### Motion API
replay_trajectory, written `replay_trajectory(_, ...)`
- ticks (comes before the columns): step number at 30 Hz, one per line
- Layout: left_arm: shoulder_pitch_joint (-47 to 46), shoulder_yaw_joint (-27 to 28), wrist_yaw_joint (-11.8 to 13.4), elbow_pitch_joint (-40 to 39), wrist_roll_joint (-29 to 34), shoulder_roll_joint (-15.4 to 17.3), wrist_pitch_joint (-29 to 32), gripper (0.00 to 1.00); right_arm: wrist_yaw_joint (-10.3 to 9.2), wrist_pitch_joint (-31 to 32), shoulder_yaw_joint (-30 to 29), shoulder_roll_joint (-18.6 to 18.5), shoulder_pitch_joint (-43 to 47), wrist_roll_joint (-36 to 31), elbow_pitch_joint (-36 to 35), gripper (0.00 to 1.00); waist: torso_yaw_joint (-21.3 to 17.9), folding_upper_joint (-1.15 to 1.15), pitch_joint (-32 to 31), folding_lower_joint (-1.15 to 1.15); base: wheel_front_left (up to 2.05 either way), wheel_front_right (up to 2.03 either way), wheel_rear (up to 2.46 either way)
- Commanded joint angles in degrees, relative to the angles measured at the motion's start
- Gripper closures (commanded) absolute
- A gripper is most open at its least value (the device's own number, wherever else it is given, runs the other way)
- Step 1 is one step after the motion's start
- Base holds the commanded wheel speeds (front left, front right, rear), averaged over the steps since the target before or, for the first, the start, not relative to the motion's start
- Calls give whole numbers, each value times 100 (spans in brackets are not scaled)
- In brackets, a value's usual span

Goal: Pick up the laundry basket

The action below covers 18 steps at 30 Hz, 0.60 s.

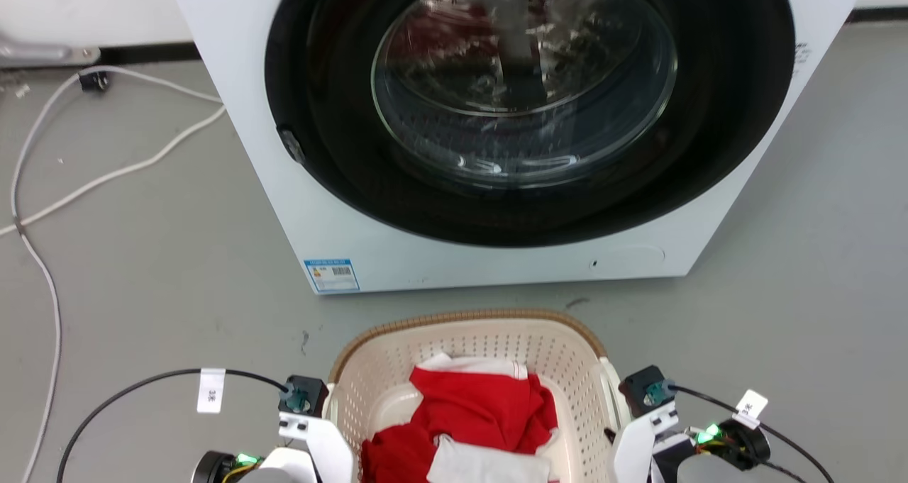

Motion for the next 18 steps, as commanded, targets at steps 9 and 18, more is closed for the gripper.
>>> replay_trajectory(9, 283, -442, -23, -159, -344, 0, 236, 100, -2, 224, 326, -36, 273, 227, -9, 100, 47, -1, -600, 1, 0, 0, 0)
replay_trajectory(18, 364, -751, -23, -189, -683, 83, 320, 100, -2, 259, 528, -88, 330, 466, -2, 100, 91, -1, -801, 1, 0, 0, 0)
